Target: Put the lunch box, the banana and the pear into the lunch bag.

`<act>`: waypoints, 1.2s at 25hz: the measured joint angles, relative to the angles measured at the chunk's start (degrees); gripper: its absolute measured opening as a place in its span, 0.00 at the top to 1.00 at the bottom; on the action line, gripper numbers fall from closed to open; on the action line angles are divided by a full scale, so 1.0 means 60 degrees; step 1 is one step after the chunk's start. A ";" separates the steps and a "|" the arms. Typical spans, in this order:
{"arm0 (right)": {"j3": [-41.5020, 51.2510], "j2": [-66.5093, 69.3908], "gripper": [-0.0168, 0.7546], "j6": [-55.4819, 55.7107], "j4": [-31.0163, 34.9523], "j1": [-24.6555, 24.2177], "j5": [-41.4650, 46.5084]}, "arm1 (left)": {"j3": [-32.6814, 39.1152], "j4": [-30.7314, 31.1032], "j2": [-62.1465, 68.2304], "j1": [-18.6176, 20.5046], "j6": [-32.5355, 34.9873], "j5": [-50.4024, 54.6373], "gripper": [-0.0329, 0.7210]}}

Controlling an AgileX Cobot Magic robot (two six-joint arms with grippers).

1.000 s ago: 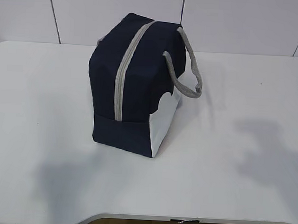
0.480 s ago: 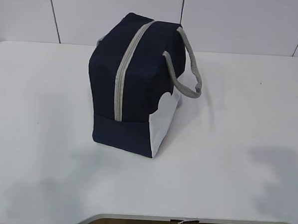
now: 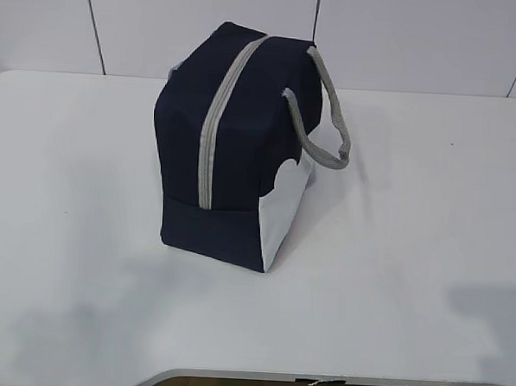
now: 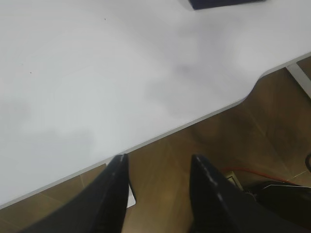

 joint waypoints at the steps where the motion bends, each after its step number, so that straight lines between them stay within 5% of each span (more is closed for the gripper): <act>1: 0.0000 0.0000 0.37 0.0000 -0.0015 0.0000 -0.0020 | 0.0000 0.0000 0.0000 0.0000 0.0000 -0.0015 0.53; 21: 0.0000 0.0000 0.37 0.0006 -0.0088 0.0000 -0.0080 | 0.0000 -0.0060 -0.0120 0.0113 0.0000 -0.0037 0.61; 30: 0.0000 -0.1424 0.37 0.0006 -0.0088 0.0000 -0.0097 | 0.0000 -0.0077 -0.1337 0.2946 0.0000 -0.0037 0.63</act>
